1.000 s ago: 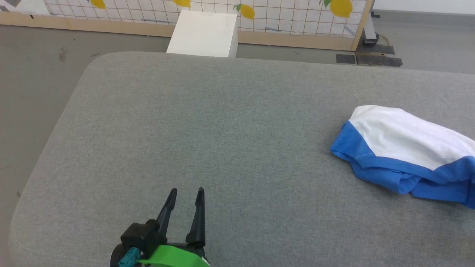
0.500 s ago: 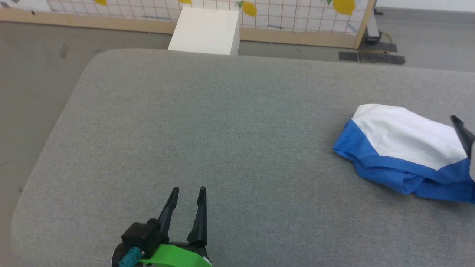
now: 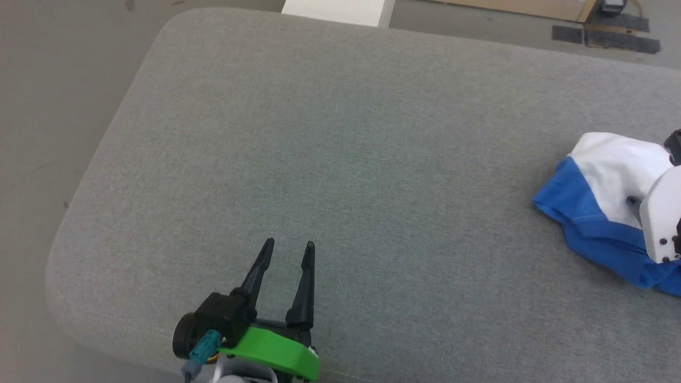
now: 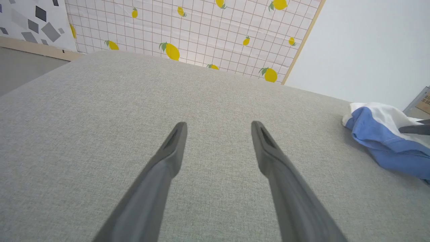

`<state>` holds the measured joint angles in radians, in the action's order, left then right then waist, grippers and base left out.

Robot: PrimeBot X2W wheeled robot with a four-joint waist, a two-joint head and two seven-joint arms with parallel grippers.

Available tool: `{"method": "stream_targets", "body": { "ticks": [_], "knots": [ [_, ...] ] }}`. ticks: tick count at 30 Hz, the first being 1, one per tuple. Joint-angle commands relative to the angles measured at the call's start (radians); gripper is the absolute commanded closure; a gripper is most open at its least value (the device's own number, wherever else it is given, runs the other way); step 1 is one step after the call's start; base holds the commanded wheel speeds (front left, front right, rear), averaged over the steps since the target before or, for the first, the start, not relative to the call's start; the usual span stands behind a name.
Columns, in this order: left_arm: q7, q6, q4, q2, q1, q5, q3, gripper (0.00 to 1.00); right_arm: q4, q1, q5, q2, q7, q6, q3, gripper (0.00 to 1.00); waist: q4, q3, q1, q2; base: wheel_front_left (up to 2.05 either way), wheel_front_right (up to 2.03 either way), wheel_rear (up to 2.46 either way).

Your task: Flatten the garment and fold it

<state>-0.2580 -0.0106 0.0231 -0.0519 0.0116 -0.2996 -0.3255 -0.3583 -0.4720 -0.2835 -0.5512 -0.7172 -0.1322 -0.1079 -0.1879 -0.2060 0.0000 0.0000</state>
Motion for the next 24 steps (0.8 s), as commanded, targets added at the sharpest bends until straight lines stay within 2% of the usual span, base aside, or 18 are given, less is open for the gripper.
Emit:
{"method": "stream_targets", "body": {
  "ticks": [1,7,13,20,24],
  "knots": [
    [-0.004,-0.002,0.002,0.002,0.017,0.003,-0.001,0.0,-0.014,-0.022,0.015,-0.003,0.016,0.002,0.0,1.0,-0.016,-0.017,0.0,0.0,0.0,0.0,0.0],
    [-0.004,-0.005,0.018,0.002,0.006,-0.007,0.008,0.0,-0.017,-0.057,0.034,-0.011,0.099,0.002,-0.016,1.0,0.005,0.027,0.0,0.0,0.0,0.0,0.0],
    [-0.004,-0.002,0.031,0.002,-0.016,-0.014,0.016,0.0,0.08,-0.188,-0.004,0.019,0.188,0.002,-0.093,1.0,0.027,0.103,0.0,0.0,0.0,0.0,0.0],
    [-0.004,0.002,0.032,0.002,-0.038,-0.011,0.022,0.0,0.188,-0.358,-0.039,0.11,0.293,0.002,-0.229,1.0,0.014,0.133,0.0,0.0,0.0,0.0,0.0],
    [-0.004,0.005,0.032,0.002,-0.048,-0.007,0.024,0.0,0.2,-0.35,-0.079,0.149,0.306,0.002,-0.339,1.0,-0.004,0.132,0.0,0.0,0.0,0.0,0.0]
  ]
}}
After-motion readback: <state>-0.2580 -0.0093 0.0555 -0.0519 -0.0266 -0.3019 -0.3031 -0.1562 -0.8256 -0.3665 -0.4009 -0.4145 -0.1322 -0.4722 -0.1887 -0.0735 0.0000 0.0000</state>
